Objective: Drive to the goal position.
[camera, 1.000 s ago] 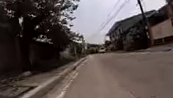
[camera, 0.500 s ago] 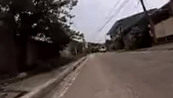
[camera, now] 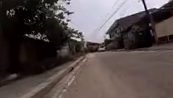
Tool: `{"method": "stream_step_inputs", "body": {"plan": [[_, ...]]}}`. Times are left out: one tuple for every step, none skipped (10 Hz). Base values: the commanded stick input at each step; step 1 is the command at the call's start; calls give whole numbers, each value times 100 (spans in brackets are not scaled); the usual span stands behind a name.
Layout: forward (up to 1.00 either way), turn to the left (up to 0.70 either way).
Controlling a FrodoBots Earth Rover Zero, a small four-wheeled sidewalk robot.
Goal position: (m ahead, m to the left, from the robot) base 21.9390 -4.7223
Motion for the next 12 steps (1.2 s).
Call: {"method": "stream_step_inputs", "body": {"plan": [[70, 0], [70, 0], [70, -2], [70, -14], [70, -28], [70, -35], [70, -5], [70, -2], [70, 0], [70, -2], [70, -8], [70, -35]]}}
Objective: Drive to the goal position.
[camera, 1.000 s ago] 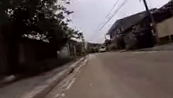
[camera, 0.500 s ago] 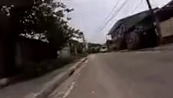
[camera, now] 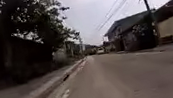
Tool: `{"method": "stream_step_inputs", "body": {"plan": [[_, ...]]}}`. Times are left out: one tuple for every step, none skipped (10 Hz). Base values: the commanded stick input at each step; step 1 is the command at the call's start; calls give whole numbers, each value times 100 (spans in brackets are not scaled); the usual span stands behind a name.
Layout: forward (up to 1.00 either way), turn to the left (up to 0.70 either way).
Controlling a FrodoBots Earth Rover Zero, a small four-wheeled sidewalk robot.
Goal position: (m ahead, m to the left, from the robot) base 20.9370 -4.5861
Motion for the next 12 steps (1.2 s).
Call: {"method": "stream_step_inputs", "body": {"plan": [[70, -24], [70, 0], [70, 0], [70, 0], [70, 0], [70, -6], [70, -31], [70, -34], [70, -35], [70, -1], [70, 0], [70, 0]]}}
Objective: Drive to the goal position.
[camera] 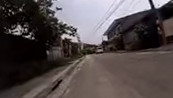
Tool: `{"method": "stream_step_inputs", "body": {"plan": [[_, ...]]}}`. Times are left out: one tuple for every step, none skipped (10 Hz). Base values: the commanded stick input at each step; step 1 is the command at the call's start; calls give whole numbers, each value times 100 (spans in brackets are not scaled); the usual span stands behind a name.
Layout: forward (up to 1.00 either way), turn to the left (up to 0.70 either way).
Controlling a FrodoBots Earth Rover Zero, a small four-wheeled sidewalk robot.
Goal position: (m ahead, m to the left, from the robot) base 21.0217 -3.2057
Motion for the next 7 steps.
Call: {"method": "stream_step_inputs", "body": {"plan": [[70, 0], [70, 0], [70, -14], [70, -34], [70, -30], [70, -13], [70, 0]]}}
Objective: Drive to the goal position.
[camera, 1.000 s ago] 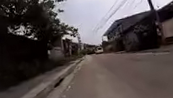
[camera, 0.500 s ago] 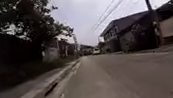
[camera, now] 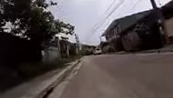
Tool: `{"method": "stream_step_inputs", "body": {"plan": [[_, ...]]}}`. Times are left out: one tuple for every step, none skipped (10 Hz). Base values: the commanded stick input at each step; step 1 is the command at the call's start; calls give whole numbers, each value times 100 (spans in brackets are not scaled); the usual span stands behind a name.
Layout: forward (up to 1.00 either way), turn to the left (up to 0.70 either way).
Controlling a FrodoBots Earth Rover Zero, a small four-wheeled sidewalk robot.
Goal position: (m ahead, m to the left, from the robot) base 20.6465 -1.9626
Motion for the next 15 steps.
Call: {"method": "stream_step_inputs", "body": {"plan": [[70, 0], [70, 0], [70, -17], [70, -34], [70, -27], [70, -5], [70, 0], [70, 0], [70, -3], [70, -32], [70, -35], [70, -15], [70, 0], [70, 0], [70, 0]]}}
